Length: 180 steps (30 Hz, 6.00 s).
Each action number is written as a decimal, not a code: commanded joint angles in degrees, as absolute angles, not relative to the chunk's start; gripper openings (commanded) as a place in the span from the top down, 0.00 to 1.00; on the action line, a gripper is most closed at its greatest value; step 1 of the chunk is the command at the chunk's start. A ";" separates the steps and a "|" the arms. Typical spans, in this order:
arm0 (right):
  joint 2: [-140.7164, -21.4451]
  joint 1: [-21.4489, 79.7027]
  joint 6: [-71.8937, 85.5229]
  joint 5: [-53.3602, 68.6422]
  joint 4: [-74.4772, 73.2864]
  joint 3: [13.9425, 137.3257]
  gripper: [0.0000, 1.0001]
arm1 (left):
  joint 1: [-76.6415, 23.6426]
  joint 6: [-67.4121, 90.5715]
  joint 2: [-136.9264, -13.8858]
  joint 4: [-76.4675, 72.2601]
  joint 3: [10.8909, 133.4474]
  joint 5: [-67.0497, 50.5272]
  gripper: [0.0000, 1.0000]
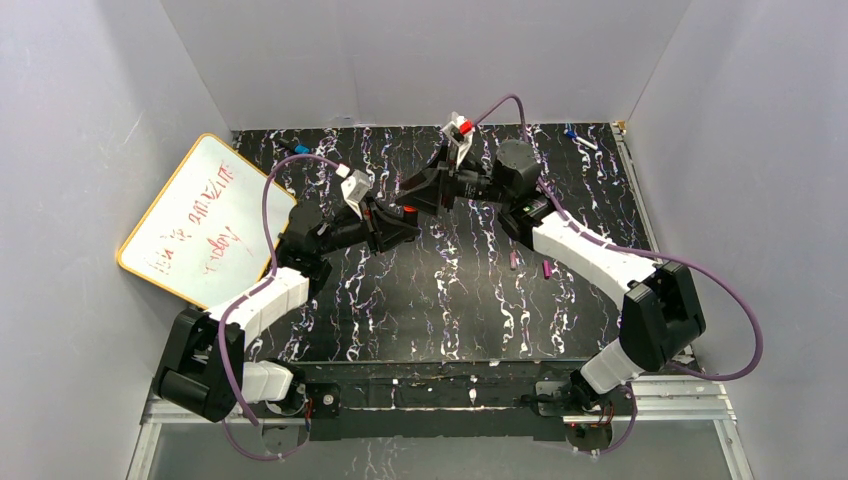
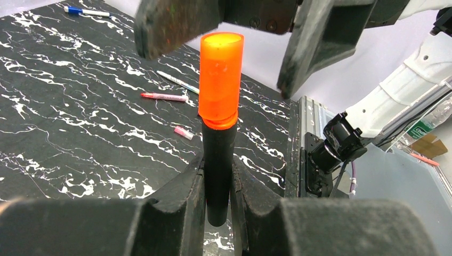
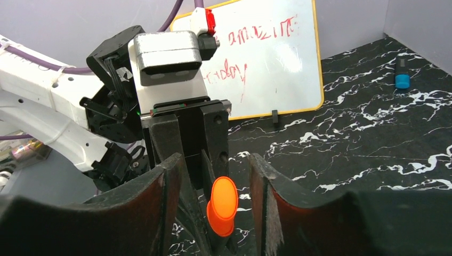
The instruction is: Insert the pens into the pen caps
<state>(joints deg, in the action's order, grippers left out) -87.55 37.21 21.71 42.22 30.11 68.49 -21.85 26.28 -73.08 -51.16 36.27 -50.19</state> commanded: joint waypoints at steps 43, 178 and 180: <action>-88.33 37.70 13.03 63.78 13.56 72.44 0.99 | -19.43 25.31 -73.01 -54.40 44.50 -53.91 1.00; -84.45 51.20 10.07 57.03 13.95 49.98 0.99 | -13.69 31.40 -72.32 -58.10 59.67 -51.35 1.00; -84.38 51.31 10.44 56.88 14.66 49.64 0.99 | -13.68 30.78 -71.68 -58.09 59.02 -49.53 1.00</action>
